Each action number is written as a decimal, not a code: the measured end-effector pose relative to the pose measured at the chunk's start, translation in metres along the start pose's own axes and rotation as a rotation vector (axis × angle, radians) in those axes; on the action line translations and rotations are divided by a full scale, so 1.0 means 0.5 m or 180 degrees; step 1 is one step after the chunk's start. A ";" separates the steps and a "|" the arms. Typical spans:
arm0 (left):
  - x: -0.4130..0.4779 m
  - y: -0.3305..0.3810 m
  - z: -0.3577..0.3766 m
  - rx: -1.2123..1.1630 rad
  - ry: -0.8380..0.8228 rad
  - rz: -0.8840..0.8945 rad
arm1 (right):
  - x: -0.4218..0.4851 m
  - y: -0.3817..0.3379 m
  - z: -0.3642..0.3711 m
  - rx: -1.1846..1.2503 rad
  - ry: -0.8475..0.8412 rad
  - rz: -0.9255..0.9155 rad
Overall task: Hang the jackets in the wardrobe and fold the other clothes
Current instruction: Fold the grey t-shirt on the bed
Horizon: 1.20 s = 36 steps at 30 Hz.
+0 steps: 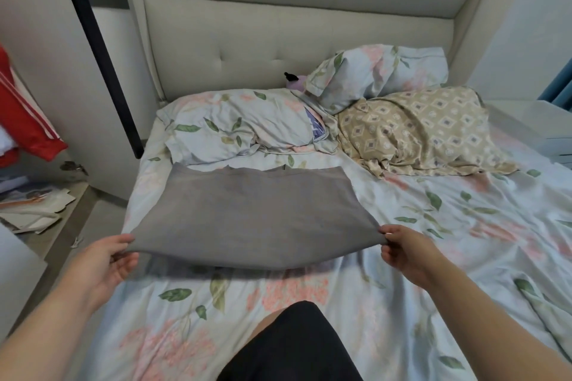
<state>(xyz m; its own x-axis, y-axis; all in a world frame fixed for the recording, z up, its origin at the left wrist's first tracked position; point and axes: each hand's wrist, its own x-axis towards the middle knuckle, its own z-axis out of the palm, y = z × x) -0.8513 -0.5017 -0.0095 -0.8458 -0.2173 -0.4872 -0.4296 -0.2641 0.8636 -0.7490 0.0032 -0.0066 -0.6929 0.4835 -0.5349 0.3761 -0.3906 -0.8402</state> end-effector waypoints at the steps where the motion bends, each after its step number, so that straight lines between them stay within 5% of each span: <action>1: -0.006 0.015 -0.002 -0.0151 -0.0080 0.0014 | -0.007 -0.016 0.000 0.0166 -0.0069 0.0004; 10: -0.076 0.192 -0.010 -0.1874 -0.0516 0.0244 | -0.124 -0.174 0.007 0.1425 -0.0937 -0.0449; 19: -0.131 0.270 -0.020 -0.2557 -0.1725 0.0810 | -0.223 -0.232 0.004 0.2274 -0.1663 -0.0899; 26: -0.129 0.245 0.053 -0.3111 -0.1278 0.0480 | -0.177 -0.221 0.050 0.2341 -0.1537 -0.0731; 36: 0.082 0.184 0.137 -0.2456 -0.0565 -0.0135 | 0.026 -0.207 0.140 0.1649 -0.1133 -0.0243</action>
<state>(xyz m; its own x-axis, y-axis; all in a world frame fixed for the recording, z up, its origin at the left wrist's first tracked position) -0.9470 -0.4704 0.0588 -0.8994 -0.0565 -0.4335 -0.1769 -0.8597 0.4792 -0.8402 -0.0050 0.0796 -0.9017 0.2696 -0.3380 0.0328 -0.7369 -0.6752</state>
